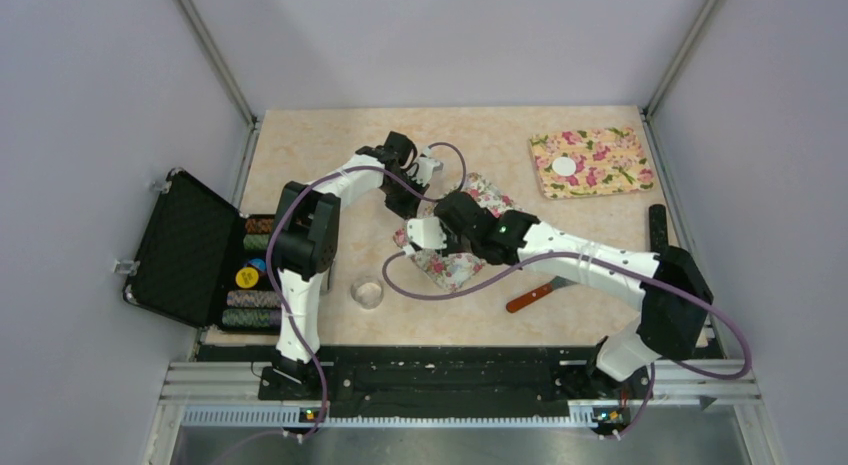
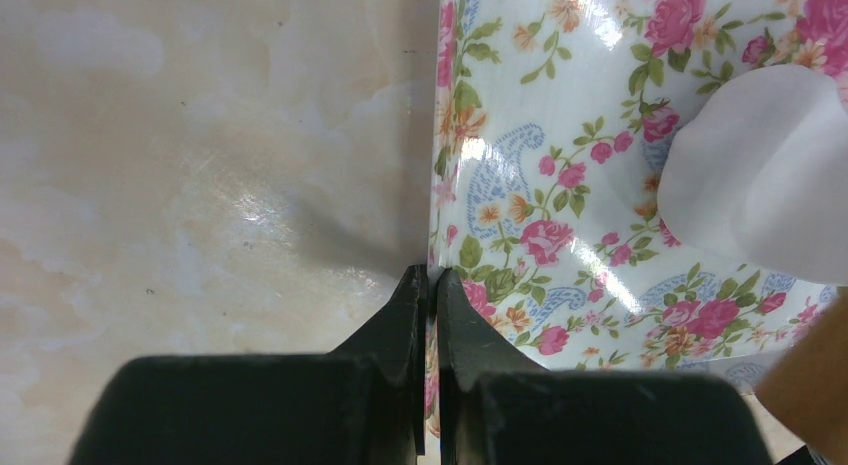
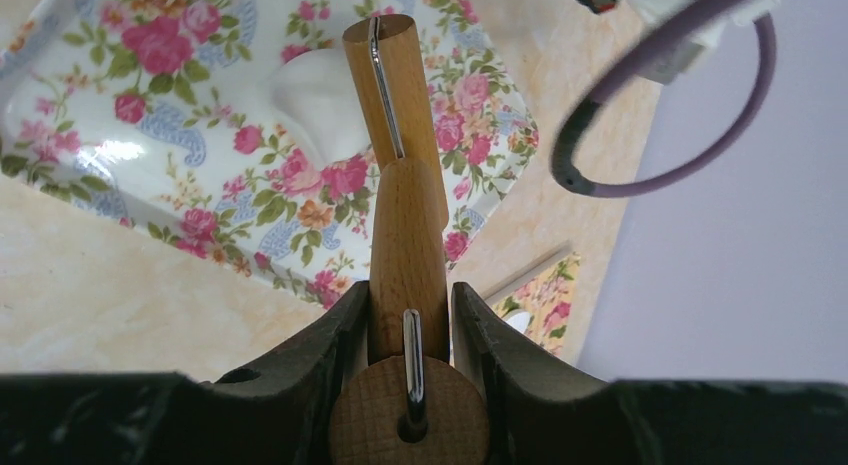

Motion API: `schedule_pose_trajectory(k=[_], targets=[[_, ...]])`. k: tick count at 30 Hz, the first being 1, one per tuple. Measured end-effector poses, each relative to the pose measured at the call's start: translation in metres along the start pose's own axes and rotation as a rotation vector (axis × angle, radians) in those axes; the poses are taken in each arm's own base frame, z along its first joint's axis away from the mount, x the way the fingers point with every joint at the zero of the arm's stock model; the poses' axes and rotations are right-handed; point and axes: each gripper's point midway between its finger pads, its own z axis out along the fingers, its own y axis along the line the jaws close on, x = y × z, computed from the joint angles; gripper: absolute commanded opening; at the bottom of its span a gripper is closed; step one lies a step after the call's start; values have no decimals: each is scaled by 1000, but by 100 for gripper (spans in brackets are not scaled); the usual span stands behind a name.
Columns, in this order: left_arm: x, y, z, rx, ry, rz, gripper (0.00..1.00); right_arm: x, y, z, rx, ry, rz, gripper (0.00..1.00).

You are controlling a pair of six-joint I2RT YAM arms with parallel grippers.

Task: Roll out the dumpling wrappers from the dough

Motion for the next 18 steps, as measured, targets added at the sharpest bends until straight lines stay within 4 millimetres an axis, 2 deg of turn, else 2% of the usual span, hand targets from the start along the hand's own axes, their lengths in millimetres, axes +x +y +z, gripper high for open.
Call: schedule_pose_trajectory(k=[4, 7, 14, 18], targets=[[0, 0, 0, 0, 0, 0, 0, -3, -25, -9, 19, -29, 156, 0], [0, 0, 0, 0, 0, 0, 0, 1, -31, -12, -5, -51, 282, 0], [0, 0, 0, 2, -1, -1, 0, 25, -13, -10, -194, -75, 608, 0], [0, 0, 0, 2, -1, -2, 0, 22, 0, -13, -301, -109, 760, 0]])
